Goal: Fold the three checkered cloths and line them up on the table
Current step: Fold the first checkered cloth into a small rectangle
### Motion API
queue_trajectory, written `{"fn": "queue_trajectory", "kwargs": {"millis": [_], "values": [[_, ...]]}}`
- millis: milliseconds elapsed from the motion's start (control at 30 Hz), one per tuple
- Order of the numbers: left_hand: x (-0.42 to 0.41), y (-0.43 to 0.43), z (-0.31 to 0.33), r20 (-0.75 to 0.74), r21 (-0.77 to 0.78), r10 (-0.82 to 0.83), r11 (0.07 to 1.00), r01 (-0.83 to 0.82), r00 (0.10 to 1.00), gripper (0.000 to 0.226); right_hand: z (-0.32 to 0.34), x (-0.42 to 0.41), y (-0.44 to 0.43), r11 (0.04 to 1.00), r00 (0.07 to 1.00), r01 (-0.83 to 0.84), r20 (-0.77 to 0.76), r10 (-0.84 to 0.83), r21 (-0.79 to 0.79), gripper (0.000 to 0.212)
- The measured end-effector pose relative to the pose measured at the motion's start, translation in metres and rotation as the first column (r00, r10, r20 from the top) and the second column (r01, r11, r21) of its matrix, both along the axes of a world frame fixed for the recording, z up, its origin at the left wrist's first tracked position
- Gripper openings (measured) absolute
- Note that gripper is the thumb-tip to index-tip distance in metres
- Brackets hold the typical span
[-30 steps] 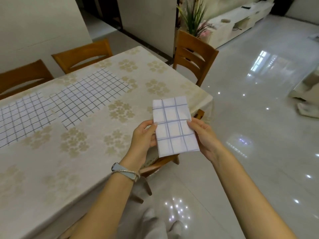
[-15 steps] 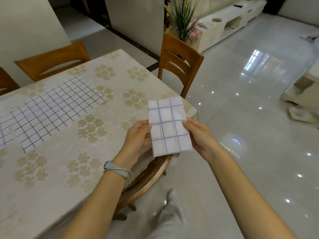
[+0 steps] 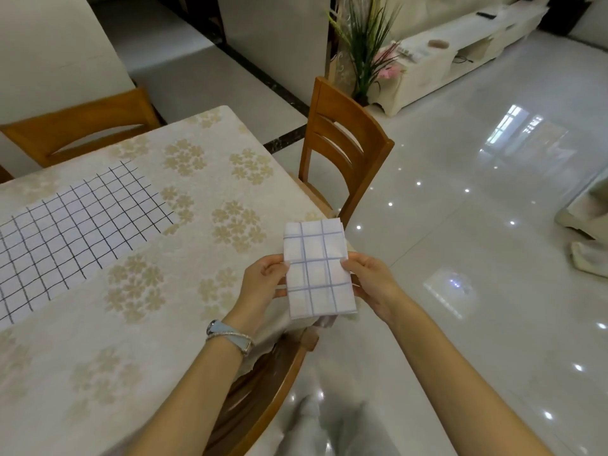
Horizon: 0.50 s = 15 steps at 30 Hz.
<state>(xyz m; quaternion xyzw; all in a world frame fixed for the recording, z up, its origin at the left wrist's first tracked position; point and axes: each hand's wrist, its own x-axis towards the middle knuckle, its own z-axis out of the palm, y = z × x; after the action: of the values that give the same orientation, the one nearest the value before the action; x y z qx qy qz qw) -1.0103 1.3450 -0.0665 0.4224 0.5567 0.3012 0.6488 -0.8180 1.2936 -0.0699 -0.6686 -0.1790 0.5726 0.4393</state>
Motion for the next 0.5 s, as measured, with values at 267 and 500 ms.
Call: {"fn": "queue_trajectory", "kwargs": {"millis": [267,500], "values": [[0.045,0.034,-0.034,-0.078,-0.063,0.112,0.991,-0.117,0.991,0.017,-0.036,0.048,0.060,0.984,0.984,-0.171,0.035,0.174,-0.057,0.019],[0.075,0.054,-0.073,-0.116,-0.092,0.295,0.948,-0.306,0.948,0.014,-0.063,0.083,0.118,0.916,0.919,-0.380,0.054,0.390,-0.130,0.023]]}}
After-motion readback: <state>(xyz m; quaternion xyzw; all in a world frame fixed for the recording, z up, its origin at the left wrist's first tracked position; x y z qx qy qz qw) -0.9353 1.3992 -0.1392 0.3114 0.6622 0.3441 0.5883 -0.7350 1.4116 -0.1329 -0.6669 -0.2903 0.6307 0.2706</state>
